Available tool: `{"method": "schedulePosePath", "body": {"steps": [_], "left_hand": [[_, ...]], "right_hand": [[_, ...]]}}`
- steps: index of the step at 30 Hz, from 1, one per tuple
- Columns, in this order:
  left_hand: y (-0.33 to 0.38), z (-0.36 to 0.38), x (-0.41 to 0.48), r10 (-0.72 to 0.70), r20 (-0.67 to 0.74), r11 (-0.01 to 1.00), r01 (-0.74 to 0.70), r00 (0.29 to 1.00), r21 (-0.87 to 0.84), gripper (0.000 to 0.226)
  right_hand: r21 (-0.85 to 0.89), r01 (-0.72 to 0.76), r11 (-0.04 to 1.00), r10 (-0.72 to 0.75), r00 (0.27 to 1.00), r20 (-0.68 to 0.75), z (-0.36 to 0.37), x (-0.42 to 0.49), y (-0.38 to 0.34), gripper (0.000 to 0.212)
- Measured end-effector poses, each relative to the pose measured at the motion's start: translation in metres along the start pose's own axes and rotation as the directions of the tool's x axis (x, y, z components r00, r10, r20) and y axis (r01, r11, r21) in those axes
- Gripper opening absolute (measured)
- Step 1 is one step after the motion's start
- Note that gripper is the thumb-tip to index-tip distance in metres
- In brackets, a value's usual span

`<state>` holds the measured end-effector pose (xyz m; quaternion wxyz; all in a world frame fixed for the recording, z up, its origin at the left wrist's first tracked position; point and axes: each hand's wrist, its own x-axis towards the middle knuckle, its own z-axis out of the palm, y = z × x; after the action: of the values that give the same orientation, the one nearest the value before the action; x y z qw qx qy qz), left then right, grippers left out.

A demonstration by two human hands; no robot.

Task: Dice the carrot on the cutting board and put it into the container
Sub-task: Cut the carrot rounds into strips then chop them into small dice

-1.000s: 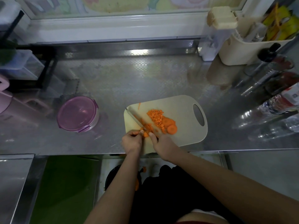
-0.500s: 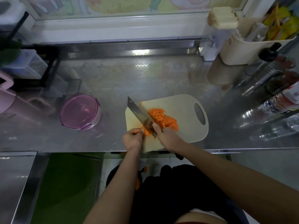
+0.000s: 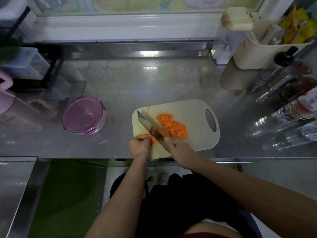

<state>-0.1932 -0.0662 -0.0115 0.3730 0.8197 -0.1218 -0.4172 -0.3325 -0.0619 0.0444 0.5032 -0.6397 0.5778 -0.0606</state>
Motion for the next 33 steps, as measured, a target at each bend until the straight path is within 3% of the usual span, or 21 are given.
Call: {"method": "schedulePosePath", "body": {"steps": [4,13,17,25,33], "left_hand": [[0.001,0.001,0.001,-0.005,0.010,1.000,0.006,1.000,-0.005,0.026],[0.001,0.001,0.004,-0.007,0.031,1.000,0.007,0.999,0.006,0.019],[0.001,0.001,0.004,0.015,0.011,0.999,-0.016,1.000,0.042,0.019],[0.002,0.001,0.003,0.032,-0.008,0.998,-0.031,0.999,0.060,0.019],[0.005,-0.001,-0.002,0.016,0.022,1.000,-0.017,1.000,0.023,0.019]], "right_hand": [[-0.072,-0.039,0.997,0.039,0.999,-0.006,-0.003,-0.008,-0.004,0.053],[-0.130,-0.083,0.988,0.080,0.996,-0.030,0.014,0.011,0.002,0.052],[-0.119,-0.104,0.987,0.097,0.993,-0.069,0.030,0.023,0.010,0.060],[-0.022,-0.032,0.999,0.030,0.996,-0.078,0.035,0.030,0.000,0.059],[-0.008,-0.145,0.989,0.145,0.989,0.007,0.014,0.038,-0.006,0.067]]}}
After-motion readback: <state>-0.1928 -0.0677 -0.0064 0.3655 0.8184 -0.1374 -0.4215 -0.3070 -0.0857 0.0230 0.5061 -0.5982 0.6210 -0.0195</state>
